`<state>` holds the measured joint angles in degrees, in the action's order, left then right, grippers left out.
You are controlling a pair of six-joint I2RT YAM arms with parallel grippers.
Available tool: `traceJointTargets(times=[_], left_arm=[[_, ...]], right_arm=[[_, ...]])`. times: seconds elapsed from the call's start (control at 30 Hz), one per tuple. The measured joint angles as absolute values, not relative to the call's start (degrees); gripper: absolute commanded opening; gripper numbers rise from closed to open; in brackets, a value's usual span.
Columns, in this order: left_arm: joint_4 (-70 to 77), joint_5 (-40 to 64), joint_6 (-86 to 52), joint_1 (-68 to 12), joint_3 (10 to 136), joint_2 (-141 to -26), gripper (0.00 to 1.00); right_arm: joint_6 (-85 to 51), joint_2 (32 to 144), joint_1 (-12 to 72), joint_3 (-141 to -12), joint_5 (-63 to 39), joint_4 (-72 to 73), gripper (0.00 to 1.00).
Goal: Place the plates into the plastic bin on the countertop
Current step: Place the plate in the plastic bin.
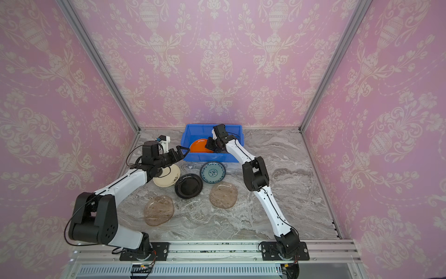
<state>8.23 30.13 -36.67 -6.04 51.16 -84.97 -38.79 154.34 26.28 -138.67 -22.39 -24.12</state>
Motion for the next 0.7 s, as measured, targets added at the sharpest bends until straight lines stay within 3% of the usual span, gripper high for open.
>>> traceJointTargets(times=[0.23,0.5,0.7], left_arm=[[8.01,30.02,-36.64,-6.04,51.16,-85.01,0.99],[8.1,30.0,-36.67,-6.04,51.16,-85.3,0.99],[9.1,30.09,-36.67,-6.28,51.16,-85.6,0.99]], right_arm=[[-46.5,147.11,25.1,-122.58,-27.46,-7.29,0.25],[-53.06,141.93,21.74,-113.86,-31.0,5.93,0.25],[-51.2,125.8,19.94,-96.2,-30.11,8.32,0.26]])
